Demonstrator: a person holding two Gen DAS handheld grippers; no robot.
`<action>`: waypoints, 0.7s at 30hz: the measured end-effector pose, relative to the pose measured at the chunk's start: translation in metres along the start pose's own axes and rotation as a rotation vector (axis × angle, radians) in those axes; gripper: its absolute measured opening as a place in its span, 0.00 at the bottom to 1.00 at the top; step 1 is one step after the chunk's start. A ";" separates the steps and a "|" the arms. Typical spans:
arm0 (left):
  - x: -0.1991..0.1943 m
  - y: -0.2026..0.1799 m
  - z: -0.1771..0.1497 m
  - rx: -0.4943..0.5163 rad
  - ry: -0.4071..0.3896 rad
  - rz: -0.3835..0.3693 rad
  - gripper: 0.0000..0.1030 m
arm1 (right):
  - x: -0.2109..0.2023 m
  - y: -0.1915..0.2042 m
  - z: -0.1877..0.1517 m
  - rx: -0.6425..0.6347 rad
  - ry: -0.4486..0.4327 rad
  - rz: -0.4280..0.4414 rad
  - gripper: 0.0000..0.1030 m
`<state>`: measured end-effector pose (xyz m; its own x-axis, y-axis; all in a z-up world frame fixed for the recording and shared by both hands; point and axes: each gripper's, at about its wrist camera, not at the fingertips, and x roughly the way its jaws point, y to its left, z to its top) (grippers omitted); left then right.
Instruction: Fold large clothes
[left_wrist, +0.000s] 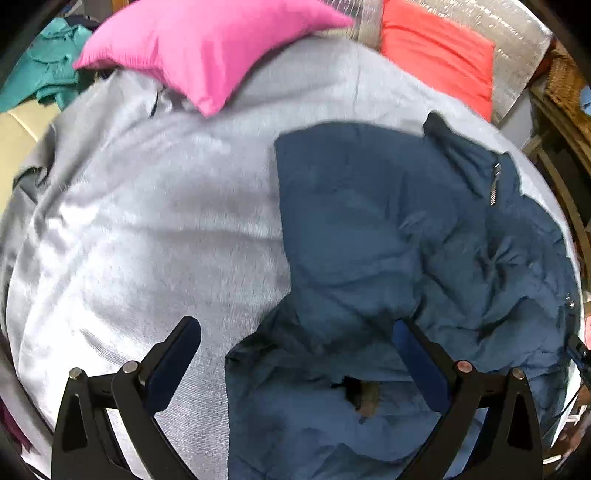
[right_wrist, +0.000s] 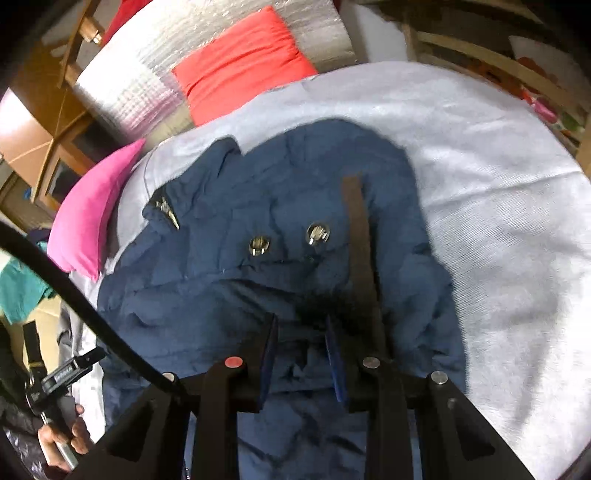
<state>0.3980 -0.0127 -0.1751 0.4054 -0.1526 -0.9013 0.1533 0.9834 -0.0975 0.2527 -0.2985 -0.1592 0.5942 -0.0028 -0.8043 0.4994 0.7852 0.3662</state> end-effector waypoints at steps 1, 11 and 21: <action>-0.004 0.000 0.001 -0.004 -0.013 -0.011 1.00 | -0.006 0.000 0.004 0.002 -0.018 -0.015 0.29; 0.011 -0.023 -0.006 0.102 -0.005 0.096 1.00 | 0.031 0.004 0.060 0.066 -0.008 -0.020 0.29; 0.001 -0.032 0.004 0.115 -0.070 0.158 1.00 | 0.008 -0.033 0.060 0.110 -0.094 0.151 0.29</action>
<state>0.3974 -0.0444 -0.1709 0.4938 -0.0079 -0.8696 0.1830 0.9785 0.0950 0.2786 -0.3617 -0.1499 0.7211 0.0486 -0.6911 0.4627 0.7087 0.5326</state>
